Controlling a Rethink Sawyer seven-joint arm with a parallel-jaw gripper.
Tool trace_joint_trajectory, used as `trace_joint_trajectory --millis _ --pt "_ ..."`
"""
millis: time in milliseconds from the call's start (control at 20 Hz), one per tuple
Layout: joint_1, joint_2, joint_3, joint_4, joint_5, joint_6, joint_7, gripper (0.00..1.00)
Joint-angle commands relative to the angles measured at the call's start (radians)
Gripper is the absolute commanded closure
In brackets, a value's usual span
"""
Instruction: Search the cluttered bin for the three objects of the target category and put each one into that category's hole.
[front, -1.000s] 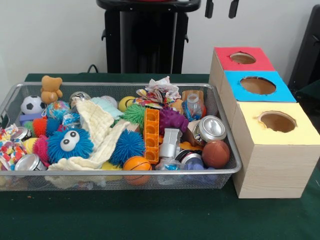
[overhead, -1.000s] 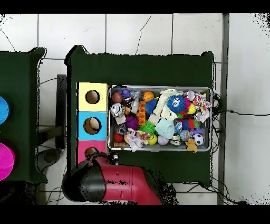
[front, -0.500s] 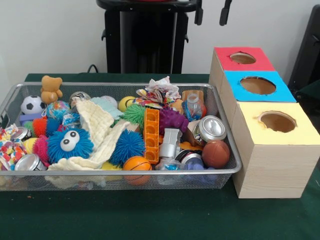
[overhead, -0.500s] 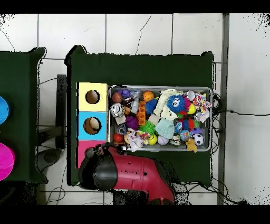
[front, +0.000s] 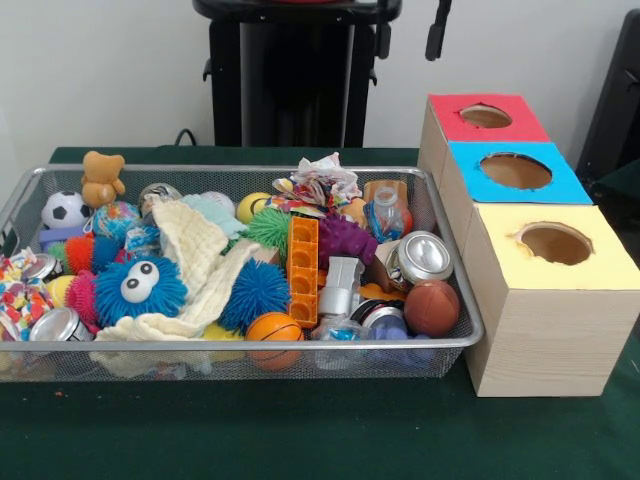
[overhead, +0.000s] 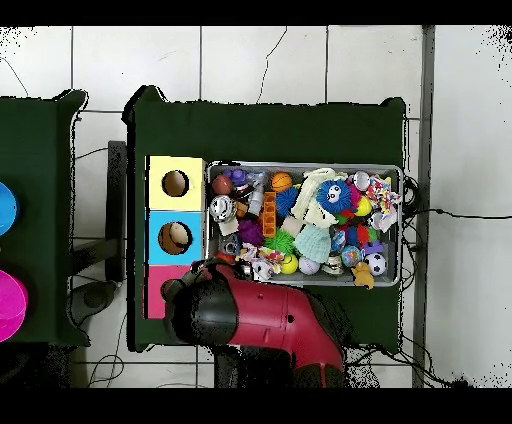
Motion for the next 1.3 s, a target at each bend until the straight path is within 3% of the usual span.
trace_joint_trajectory --millis 50,600,1300 --pt "-0.045 0.032 0.081 -0.073 -0.067 0.093 -0.033 0.0" --pt "-0.121 0.035 0.108 -0.08 -0.092 0.089 -0.099 0.0" --pt "-0.346 0.001 0.224 -0.056 -0.164 0.098 -0.232 0.0"
